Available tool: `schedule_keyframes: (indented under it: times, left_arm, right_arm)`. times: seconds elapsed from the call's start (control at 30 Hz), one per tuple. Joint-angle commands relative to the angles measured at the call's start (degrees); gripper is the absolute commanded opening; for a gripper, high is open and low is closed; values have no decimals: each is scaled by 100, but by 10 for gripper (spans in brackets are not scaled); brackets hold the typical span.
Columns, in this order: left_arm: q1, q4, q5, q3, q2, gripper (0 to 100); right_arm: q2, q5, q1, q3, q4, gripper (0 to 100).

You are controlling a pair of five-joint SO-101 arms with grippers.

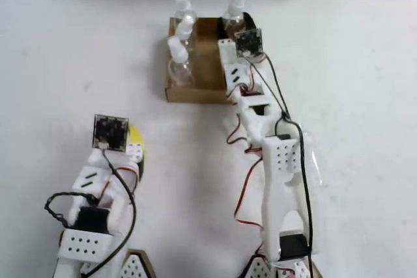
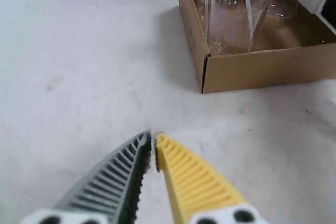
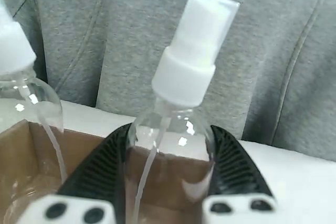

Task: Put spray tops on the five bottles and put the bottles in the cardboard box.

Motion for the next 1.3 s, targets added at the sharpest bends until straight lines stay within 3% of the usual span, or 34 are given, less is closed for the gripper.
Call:
schedule_keyframes:
  times: [0.0,0.67,1.1,1.27]
  left_arm:
    - [-57,-185,-62,-18,-84,22]
    - [-57,-202,-62,-18,-84,22]
    - [-57,-202,-62,-18,-84,22]
    - [-57,-202,-62,-18,-84,22]
  right_arm:
    - [-127,-35,4,-237,-110,13]
    - [-198,-9,84,721,-409,13]
    - [-198,-9,75,686,-22,19]
    - [-295,-35,48,721,40,135]
